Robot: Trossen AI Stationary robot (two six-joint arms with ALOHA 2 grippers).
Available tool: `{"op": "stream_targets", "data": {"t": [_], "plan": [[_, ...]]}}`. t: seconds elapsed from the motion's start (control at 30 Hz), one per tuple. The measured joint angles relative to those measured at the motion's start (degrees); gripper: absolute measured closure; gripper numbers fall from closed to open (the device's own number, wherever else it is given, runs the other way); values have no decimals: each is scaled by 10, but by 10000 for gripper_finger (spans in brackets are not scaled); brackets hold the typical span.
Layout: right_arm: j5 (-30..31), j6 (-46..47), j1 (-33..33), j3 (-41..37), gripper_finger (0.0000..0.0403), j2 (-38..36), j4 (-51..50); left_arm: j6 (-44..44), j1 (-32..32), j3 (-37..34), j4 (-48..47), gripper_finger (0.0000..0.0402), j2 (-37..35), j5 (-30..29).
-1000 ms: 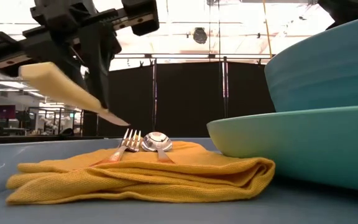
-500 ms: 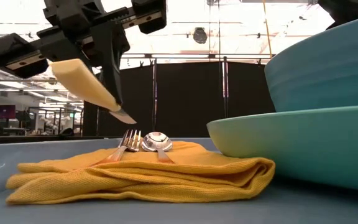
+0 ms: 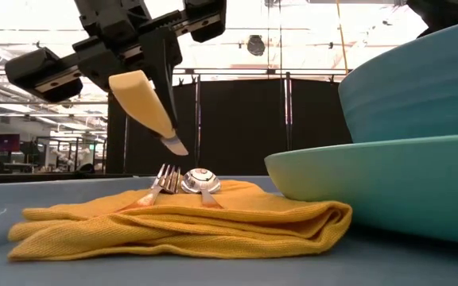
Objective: Set up tray
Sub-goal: Put the yellow table knife on top of the yellow table napkin to the right of the orange spoon
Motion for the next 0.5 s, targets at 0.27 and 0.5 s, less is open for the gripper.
{"op": "stream_targets", "data": {"t": [0.27, 0.5], "plan": [[0, 0, 0, 0, 360, 0, 0, -7, 4, 0, 13, 361, 0, 4], [0, 0, 0, 0, 360, 0, 0, -21, 5, 0, 36, 362, 13, 4]]}}
